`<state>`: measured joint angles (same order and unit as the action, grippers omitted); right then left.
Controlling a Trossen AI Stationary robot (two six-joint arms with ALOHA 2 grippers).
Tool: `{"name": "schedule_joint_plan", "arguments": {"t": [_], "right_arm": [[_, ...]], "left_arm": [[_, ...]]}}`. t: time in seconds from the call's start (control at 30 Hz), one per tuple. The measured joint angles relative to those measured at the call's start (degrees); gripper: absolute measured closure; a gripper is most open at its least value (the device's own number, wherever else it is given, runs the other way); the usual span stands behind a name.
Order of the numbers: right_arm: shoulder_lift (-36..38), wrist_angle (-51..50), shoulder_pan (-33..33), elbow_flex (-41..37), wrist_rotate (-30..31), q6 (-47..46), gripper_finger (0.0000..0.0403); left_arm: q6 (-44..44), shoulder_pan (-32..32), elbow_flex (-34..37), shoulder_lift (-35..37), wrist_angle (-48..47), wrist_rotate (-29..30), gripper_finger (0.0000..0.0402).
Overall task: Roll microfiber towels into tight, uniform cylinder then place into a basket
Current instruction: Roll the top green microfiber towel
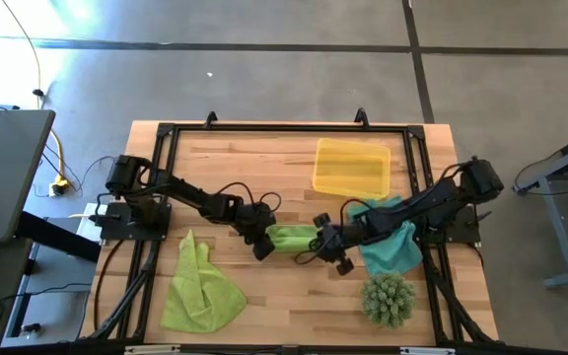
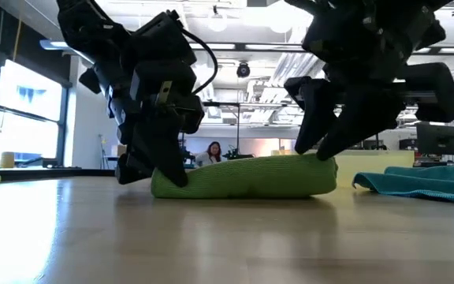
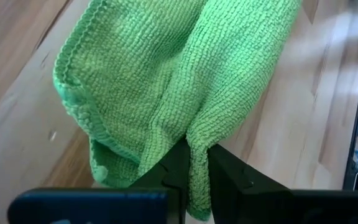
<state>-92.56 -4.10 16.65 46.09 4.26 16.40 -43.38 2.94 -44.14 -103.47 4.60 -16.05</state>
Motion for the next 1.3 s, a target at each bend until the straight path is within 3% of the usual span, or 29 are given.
{"name": "schedule_joint_plan", "arguments": {"t": [0.43, 0.93, 1.1, 1.3], "right_arm": [[-5.02, -0.21, -1.99, -0.02, 4.47, -6.92, 0.0265], [-8.92, -1.33, -4.22, 0.26, 4.5, -12.64, 0.0267], [-9.4, -1.47, -4.37, 0.3, 3.91, -15.02, 0.0305], [-9.4, -1.41, -6.82, 0.28, -3.72, -19.69, 0.0388]], "left_arm": [[-5.53, -1.17, 0.15, -0.06, 2.57, 0.33, 0.0366], [-2.0, -1.36, 0.09, -0.07, 2.99, -2.25, 0.036], [8.13, -0.2, 0.15, 1.84, 0.09, -3.16, 0.0335], [21.66, 2.02, 0.23, 7.39, -8.15, -2.74, 0.0309]]}}
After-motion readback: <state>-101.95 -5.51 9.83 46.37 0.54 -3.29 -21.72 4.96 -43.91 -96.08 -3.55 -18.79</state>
